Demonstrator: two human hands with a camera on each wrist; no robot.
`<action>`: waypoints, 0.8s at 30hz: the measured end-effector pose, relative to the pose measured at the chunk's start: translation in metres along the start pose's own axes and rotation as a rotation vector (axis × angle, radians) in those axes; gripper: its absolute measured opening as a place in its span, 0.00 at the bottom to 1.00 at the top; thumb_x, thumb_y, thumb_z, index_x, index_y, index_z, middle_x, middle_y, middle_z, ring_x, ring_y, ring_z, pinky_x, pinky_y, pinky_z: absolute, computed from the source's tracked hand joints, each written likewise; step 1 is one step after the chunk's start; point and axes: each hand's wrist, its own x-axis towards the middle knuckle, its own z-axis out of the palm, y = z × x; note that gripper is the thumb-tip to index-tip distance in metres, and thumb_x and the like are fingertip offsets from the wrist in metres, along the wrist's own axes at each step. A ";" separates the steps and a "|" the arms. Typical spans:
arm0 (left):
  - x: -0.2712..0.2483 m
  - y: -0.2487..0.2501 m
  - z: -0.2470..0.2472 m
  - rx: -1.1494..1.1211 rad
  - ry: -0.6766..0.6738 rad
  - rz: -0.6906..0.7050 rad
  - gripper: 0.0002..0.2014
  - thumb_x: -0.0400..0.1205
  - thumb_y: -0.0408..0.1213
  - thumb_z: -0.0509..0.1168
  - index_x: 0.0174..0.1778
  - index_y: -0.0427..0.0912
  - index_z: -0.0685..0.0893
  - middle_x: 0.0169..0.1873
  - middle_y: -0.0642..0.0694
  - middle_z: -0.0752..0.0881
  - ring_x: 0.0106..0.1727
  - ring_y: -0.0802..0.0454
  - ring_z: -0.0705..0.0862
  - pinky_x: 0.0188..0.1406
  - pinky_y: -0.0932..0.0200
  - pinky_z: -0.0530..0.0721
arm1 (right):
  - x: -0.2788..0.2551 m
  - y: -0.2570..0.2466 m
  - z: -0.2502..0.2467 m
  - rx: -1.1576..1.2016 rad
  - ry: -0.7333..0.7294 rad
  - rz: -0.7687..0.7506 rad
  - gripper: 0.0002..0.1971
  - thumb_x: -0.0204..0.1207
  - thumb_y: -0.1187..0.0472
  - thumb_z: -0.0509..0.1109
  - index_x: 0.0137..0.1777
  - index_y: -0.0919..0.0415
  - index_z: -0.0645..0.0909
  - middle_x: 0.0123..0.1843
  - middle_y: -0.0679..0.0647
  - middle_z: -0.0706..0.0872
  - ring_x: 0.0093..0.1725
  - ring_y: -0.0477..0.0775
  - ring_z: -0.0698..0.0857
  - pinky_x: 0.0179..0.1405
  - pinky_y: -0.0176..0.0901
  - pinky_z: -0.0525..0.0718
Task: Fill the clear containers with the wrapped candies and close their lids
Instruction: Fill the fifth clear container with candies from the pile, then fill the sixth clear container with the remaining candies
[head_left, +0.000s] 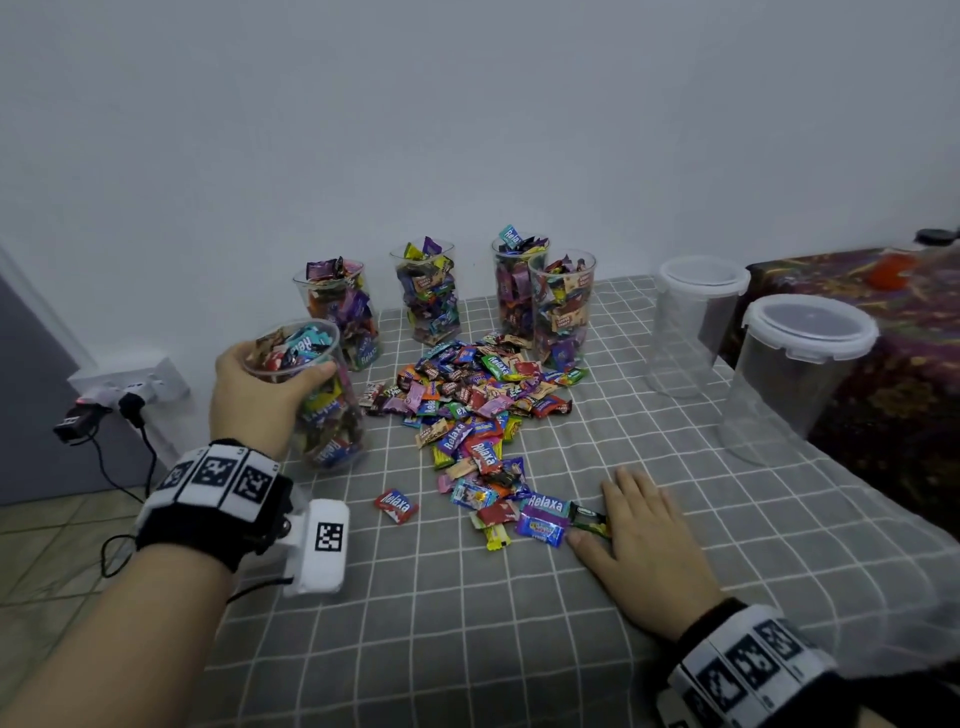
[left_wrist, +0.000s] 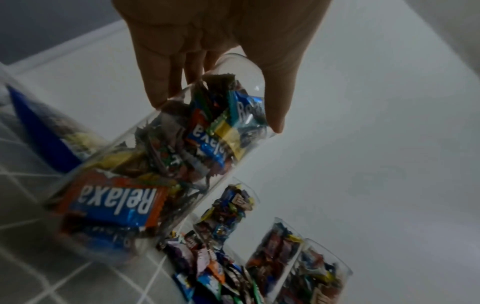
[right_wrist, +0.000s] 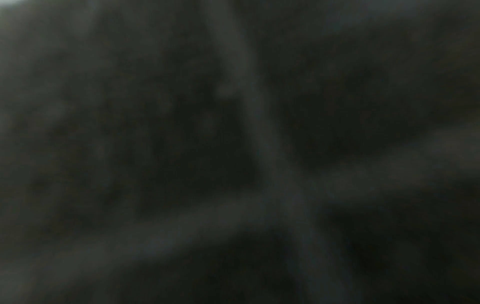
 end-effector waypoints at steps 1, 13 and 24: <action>0.003 -0.003 0.003 0.002 0.021 -0.020 0.43 0.63 0.46 0.81 0.71 0.37 0.69 0.65 0.42 0.80 0.63 0.46 0.81 0.64 0.50 0.79 | 0.000 0.000 0.000 -0.002 0.004 -0.002 0.57 0.55 0.28 0.21 0.83 0.56 0.52 0.86 0.55 0.50 0.84 0.53 0.46 0.81 0.47 0.43; 0.008 0.002 0.008 0.177 0.088 -0.029 0.52 0.67 0.49 0.79 0.81 0.38 0.56 0.78 0.38 0.64 0.77 0.40 0.66 0.76 0.42 0.66 | 0.000 0.003 -0.001 0.018 -0.054 -0.010 0.73 0.38 0.25 0.04 0.84 0.56 0.48 0.86 0.55 0.46 0.84 0.53 0.44 0.80 0.46 0.40; -0.038 0.075 0.062 0.100 -0.070 0.350 0.37 0.76 0.49 0.71 0.78 0.47 0.63 0.76 0.47 0.68 0.73 0.50 0.71 0.75 0.44 0.69 | -0.011 0.039 -0.013 0.004 -0.111 -0.081 0.70 0.38 0.22 0.08 0.84 0.56 0.39 0.85 0.52 0.38 0.84 0.50 0.39 0.75 0.42 0.32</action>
